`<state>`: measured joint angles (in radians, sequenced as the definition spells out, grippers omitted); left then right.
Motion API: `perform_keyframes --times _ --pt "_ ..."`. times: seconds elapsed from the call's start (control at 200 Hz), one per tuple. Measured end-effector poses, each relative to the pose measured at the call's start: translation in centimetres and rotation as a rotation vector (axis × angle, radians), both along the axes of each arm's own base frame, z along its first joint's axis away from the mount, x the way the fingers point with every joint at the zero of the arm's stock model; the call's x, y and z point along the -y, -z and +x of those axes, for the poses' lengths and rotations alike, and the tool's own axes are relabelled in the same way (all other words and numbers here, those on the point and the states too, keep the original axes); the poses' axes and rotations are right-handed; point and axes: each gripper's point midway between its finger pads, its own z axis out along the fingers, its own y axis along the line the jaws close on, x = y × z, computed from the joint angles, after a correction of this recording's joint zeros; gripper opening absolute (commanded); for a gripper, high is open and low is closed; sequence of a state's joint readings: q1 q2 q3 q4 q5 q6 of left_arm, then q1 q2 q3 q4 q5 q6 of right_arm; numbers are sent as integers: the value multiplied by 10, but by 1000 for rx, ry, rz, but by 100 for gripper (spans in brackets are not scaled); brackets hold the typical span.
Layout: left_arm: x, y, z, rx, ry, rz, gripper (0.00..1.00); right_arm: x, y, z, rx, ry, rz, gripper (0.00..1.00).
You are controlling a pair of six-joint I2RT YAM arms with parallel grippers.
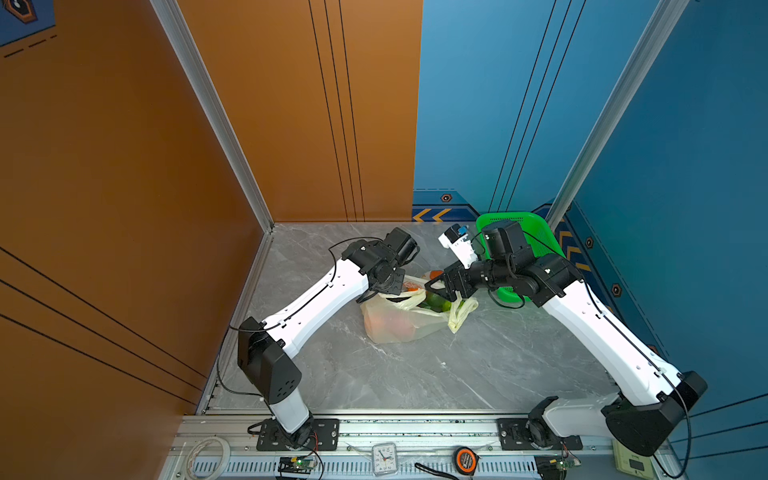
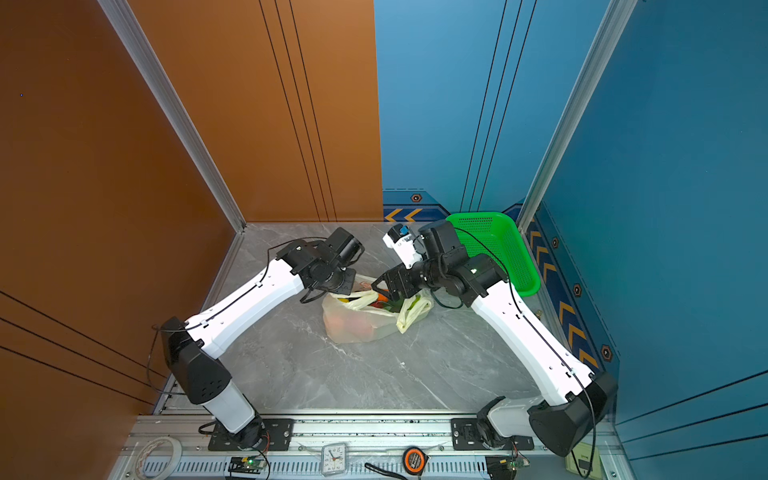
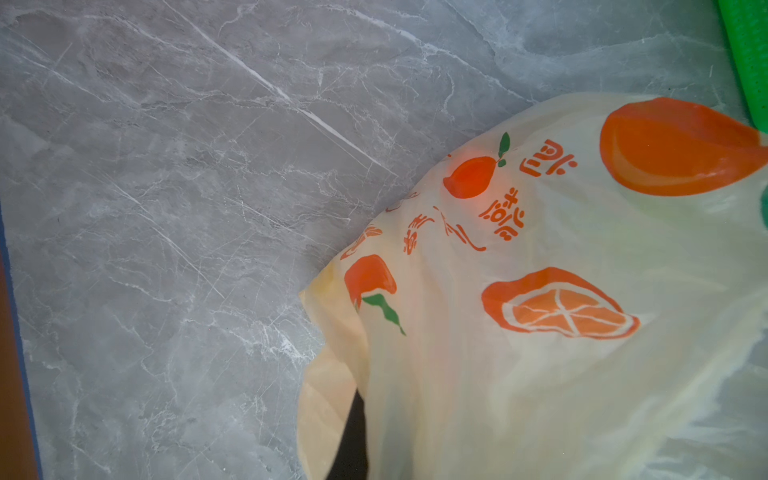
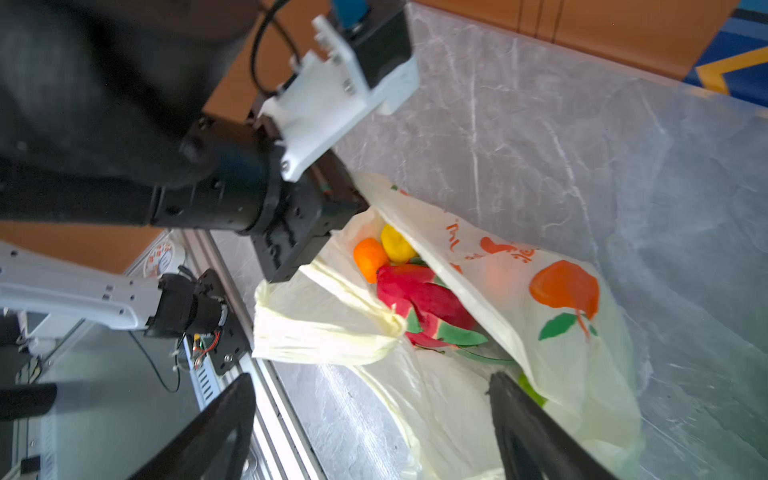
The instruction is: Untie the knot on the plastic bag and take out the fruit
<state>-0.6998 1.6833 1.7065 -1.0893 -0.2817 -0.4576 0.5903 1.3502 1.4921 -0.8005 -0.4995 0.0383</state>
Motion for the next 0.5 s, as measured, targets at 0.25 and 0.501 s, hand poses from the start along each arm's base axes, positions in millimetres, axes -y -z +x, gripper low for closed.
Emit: perform_keyframes --times 0.25,0.501 --pt "-9 1 2 -8 -51 -52 0 -9 51 -14 -12 -133 -98 91" --pt "-10 -2 9 -3 -77 -97 0 -33 96 -20 -29 -210 -154 95"
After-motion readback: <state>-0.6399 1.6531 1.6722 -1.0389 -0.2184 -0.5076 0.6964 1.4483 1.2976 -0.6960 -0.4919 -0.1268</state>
